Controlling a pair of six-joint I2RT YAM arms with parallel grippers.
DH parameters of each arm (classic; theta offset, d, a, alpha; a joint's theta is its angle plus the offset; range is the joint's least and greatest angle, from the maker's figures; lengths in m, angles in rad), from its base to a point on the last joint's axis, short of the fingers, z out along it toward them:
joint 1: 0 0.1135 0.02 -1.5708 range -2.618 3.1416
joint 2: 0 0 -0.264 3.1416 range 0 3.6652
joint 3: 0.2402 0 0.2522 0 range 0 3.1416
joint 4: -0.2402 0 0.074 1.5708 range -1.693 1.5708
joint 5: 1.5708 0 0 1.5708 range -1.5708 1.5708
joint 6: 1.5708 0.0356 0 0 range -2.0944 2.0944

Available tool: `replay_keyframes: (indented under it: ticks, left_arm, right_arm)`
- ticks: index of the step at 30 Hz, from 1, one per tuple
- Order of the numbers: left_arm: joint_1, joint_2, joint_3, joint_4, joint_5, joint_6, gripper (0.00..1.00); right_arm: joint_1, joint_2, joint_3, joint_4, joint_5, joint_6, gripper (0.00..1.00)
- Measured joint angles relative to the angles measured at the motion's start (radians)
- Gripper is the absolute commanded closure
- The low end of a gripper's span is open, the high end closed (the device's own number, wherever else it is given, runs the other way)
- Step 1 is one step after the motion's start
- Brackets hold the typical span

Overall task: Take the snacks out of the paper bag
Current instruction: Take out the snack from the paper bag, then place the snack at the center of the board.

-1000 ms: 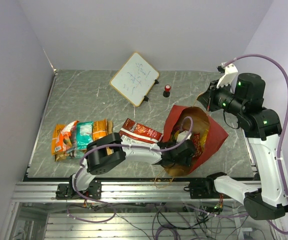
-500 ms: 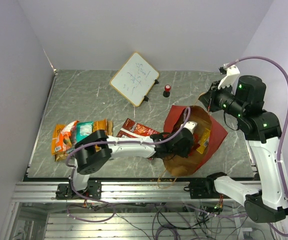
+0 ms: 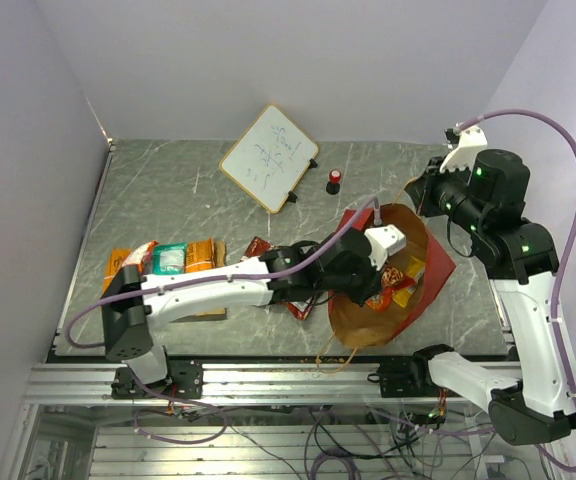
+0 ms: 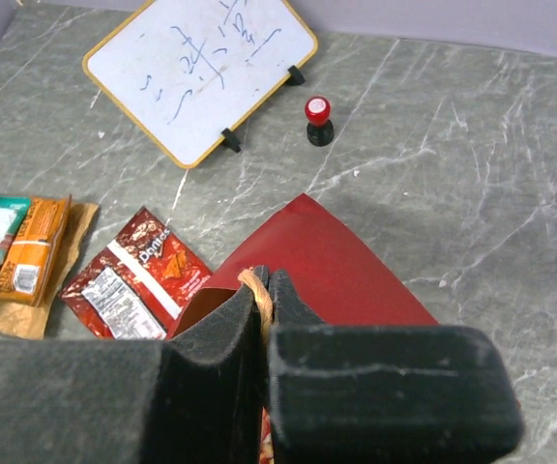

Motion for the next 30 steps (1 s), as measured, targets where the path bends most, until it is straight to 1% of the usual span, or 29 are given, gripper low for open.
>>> replay_keyframes:
  ticks: [6,9,13,16,18,21,23,25,27,30]
  left_arm:
    - [0.000,-0.160,-0.003,-0.121,0.050,0.092,0.93]
    - [0.001,-0.282,-0.003,-0.177,0.071,0.118,0.93]
    - [0.018,-0.439,-0.003,-0.245,0.064,0.118,0.93]
    - [0.068,-0.525,-0.004,-0.298,0.038,0.097,0.93]
    - [0.126,-0.568,-0.022,-0.319,0.004,0.072,0.93]
    - [0.219,-0.591,-0.055,-0.356,-0.030,0.027,0.93]
    - [0.284,-0.574,-0.071,-0.376,-0.048,-0.016,0.93]
    - [0.349,-0.532,-0.088,-0.387,-0.060,-0.064,0.93]
    - [0.386,-0.488,-0.119,-0.380,-0.063,-0.094,0.93]
    - [0.426,-0.422,-0.220,-0.329,-0.069,-0.135,0.93]
  right_arm:
    - [0.000,0.020,-0.003,0.012,0.047,0.012,1.00]
    - [0.000,0.022,-0.013,0.021,0.071,0.023,1.00]
    - [0.000,0.025,-0.013,0.022,0.089,0.035,1.00]
    - [0.000,0.025,-0.013,0.022,0.103,0.043,1.00]
    - [0.000,0.025,-0.013,0.021,0.109,0.048,1.00]
    - [0.000,0.022,-0.014,0.022,0.114,0.052,1.00]
    - [0.000,0.019,-0.015,0.021,0.114,0.055,1.00]
    - [0.000,0.018,-0.015,0.021,0.113,0.056,1.00]
    - [0.000,0.018,-0.015,0.021,0.108,0.055,1.00]
    - [0.000,0.018,-0.018,0.020,0.098,0.054,1.00]
